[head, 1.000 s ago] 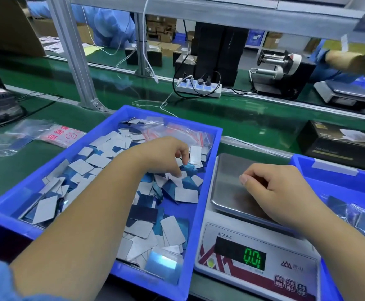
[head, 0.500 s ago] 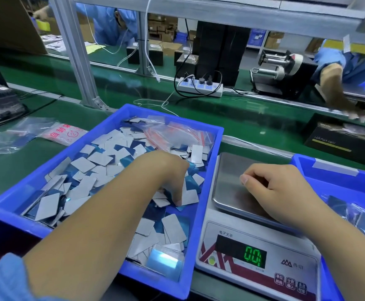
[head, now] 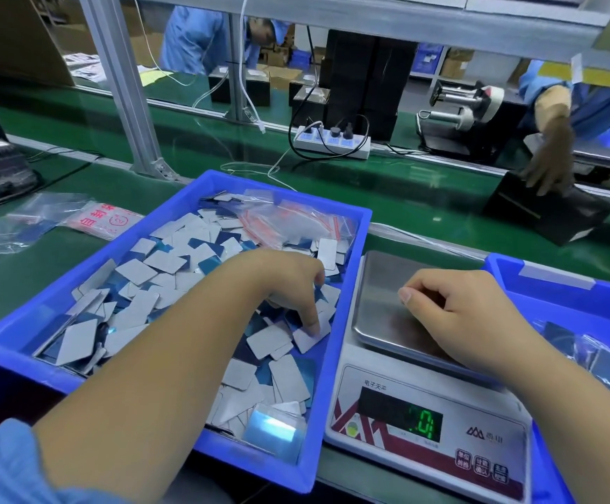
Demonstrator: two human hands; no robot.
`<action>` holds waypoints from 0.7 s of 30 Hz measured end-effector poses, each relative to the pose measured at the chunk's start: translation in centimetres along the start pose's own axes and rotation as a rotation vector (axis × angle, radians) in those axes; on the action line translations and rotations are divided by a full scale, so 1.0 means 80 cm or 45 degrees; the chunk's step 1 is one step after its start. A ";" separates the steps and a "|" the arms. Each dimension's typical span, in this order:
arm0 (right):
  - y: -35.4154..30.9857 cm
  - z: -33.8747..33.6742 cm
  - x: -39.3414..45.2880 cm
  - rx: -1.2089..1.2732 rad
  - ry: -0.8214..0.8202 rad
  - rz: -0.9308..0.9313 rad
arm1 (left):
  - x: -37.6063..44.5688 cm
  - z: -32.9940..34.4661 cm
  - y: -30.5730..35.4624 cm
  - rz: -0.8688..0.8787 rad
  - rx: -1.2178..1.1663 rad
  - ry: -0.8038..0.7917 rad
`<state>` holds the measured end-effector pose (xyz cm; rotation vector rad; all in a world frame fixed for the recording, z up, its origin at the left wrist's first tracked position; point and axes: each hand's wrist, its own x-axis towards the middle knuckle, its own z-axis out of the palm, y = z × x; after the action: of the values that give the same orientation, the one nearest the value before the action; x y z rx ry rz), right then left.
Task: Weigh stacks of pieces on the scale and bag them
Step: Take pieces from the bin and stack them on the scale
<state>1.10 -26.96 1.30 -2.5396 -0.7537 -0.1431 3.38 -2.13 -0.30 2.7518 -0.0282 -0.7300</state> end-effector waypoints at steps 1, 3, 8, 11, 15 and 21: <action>0.000 0.000 0.000 0.003 0.001 0.001 | 0.001 0.000 -0.001 -0.006 -0.012 -0.004; 0.000 -0.001 0.000 -0.001 0.002 -0.006 | 0.002 0.001 -0.001 -0.016 -0.062 -0.029; 0.002 -0.001 0.000 0.012 0.015 0.000 | -0.001 0.004 0.010 0.080 -0.074 -0.128; 0.002 -0.001 -0.001 0.010 0.018 -0.007 | 0.000 0.008 0.012 0.154 -0.049 -0.179; 0.000 -0.003 -0.002 0.020 0.028 -0.016 | 0.002 0.003 -0.004 0.167 -0.188 -0.014; 0.004 -0.002 -0.004 0.003 0.012 -0.026 | 0.013 0.004 -0.005 0.094 -0.155 0.261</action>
<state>1.03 -27.43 1.21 -2.5277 -0.7760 -0.1605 4.09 -1.93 -1.20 2.6779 -0.0405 -0.4140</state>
